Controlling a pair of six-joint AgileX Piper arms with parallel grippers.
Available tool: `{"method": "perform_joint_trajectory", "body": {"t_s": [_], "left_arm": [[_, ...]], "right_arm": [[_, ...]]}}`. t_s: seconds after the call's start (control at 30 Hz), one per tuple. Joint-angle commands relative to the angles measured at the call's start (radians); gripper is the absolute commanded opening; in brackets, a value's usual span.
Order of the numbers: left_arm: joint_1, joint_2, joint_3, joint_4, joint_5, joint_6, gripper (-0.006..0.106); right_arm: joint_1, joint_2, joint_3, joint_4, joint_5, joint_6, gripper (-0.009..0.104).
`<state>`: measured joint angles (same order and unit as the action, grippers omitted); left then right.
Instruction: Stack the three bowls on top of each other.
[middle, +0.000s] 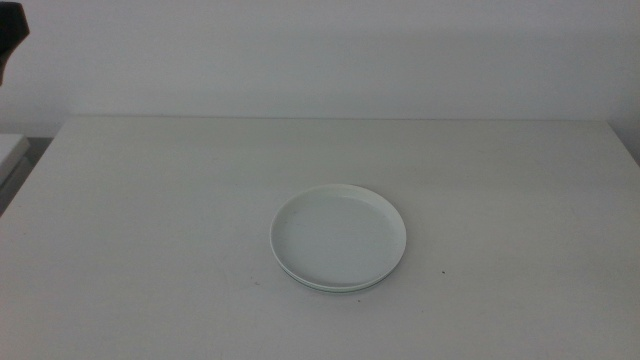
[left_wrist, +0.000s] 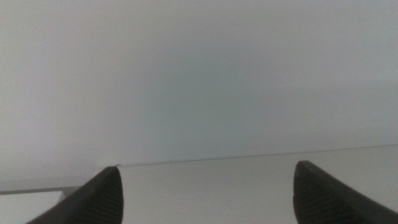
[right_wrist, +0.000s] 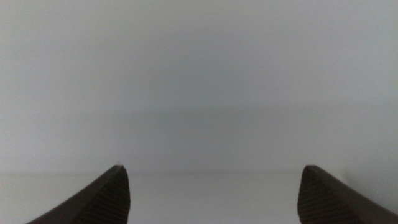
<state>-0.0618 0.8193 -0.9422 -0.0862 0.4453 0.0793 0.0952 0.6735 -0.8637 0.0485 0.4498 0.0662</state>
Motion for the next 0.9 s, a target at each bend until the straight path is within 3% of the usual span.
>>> {"method": "perform_joint_trajectory", "body": {"t_s": [0.0, 0.13, 0.23, 0.63, 0.87], "left_arm": [[0.002, -0.006, 0.004, 0.003, -0.01, 0.001, 0.094], [0.002, -0.006, 0.004, 0.003, -0.01, 0.001, 0.094], [0.002, -0.006, 0.004, 0.003, -0.01, 0.001, 0.094], [0.002, -0.006, 0.004, 0.003, -0.01, 0.001, 0.094], [0.002, -0.006, 0.004, 0.003, -0.01, 0.001, 0.094]], "right_arm": [[-0.038, -0.057, 0.066, -0.065, -0.093, 0.011, 0.093], [-0.15, -0.164, 0.171, 0.027, -0.106, -0.066, 0.093], [-0.2, -0.216, 0.217, 0.032, -0.109, -0.085, 0.093], [-0.201, -0.255, 0.254, 0.037, -0.111, -0.066, 0.093], [-0.201, -0.405, 0.41, 0.045, -0.111, -0.066, 0.093]]}}
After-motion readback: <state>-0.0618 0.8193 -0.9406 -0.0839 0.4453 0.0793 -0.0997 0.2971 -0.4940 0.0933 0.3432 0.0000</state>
